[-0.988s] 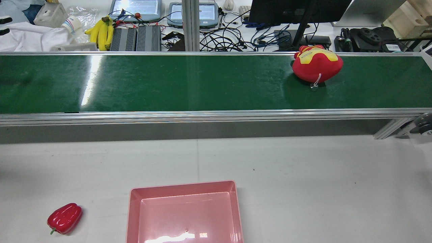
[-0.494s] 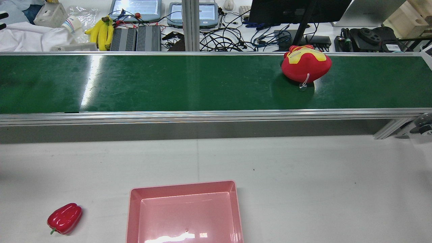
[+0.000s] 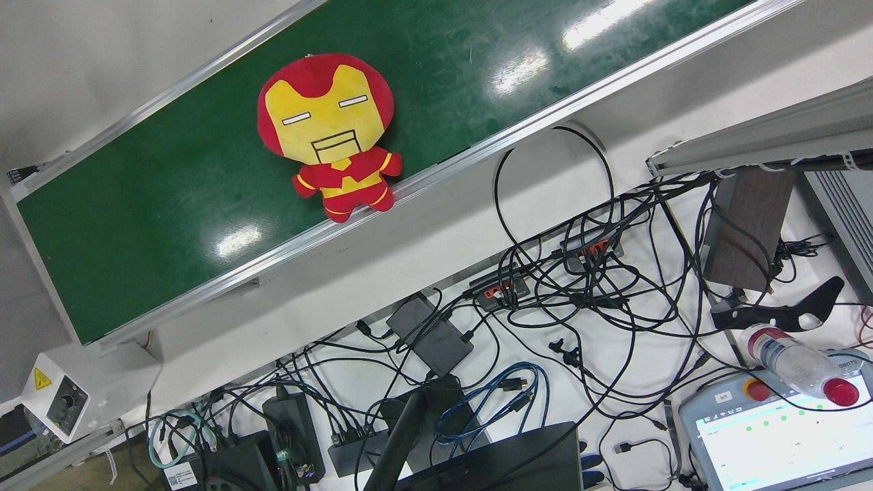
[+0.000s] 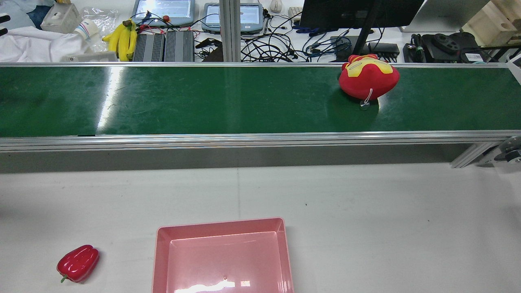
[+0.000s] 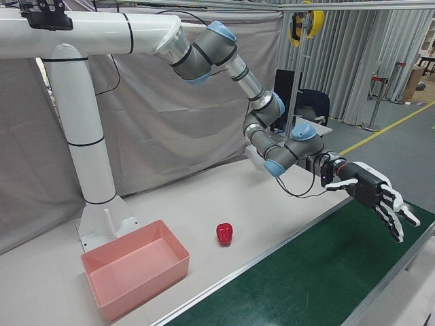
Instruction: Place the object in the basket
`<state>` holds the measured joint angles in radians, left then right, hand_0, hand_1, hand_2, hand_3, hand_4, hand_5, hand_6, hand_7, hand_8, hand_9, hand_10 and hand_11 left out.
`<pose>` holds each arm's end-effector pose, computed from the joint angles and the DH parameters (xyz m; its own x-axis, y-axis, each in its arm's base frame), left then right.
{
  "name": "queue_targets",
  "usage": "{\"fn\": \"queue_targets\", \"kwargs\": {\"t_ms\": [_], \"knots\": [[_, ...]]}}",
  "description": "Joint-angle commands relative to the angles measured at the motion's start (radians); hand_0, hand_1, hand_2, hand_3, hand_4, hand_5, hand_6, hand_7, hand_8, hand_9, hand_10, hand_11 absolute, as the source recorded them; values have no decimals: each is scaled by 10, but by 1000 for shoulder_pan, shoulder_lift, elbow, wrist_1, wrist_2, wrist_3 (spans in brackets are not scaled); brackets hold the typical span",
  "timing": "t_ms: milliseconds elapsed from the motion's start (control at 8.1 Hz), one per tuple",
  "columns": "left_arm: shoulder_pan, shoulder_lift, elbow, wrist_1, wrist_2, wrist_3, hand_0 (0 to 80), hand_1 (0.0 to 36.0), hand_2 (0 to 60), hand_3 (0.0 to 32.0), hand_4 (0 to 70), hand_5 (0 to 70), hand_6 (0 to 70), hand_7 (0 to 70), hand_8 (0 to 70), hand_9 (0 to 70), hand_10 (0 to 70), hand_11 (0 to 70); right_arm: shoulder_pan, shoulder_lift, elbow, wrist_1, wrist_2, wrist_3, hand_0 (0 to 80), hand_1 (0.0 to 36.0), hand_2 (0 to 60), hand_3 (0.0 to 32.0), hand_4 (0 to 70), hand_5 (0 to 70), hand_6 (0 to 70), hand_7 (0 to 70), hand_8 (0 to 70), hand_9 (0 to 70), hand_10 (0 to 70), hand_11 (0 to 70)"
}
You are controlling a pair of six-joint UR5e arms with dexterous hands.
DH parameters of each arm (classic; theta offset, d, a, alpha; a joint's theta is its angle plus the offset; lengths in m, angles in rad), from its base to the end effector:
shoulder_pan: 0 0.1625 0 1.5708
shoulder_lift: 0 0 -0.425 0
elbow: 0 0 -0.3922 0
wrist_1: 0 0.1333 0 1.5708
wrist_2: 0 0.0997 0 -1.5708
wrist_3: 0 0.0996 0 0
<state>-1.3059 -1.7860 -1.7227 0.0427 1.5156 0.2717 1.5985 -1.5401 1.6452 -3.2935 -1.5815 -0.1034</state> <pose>0.0186 -0.5989 0.4997 -0.9639 -0.1206 -0.2374 0.1819 0.3530 -0.9178 0.1460 -0.4940 0.6504 -0.9946 -0.0121 0.1026 -0.1019 -0.0483 -0.9936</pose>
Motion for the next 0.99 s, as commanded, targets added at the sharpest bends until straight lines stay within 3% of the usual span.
{"fn": "queue_targets", "kwargs": {"t_ms": [0,494,864], "knots": [[-10,11,-17,8,0,3,571,140,0,166,84,291,33,86,132,135,53,96,0,0,1,0,0,1,0,0,0,0,0,0,0,0,0,0,0,0],[-7,11,-17,8,-2,0,572,139,0,158,91,297,35,87,130,135,54,99,0,0,-1,0,0,-1,0,0,0,0,0,0,0,0,0,0,0,0],[-7,11,-18,8,-2,-2,569,133,0,174,80,290,32,86,133,138,52,95,0,2,1,0,0,1,0,0,0,0,0,0,0,0,0,0,0,0]]}}
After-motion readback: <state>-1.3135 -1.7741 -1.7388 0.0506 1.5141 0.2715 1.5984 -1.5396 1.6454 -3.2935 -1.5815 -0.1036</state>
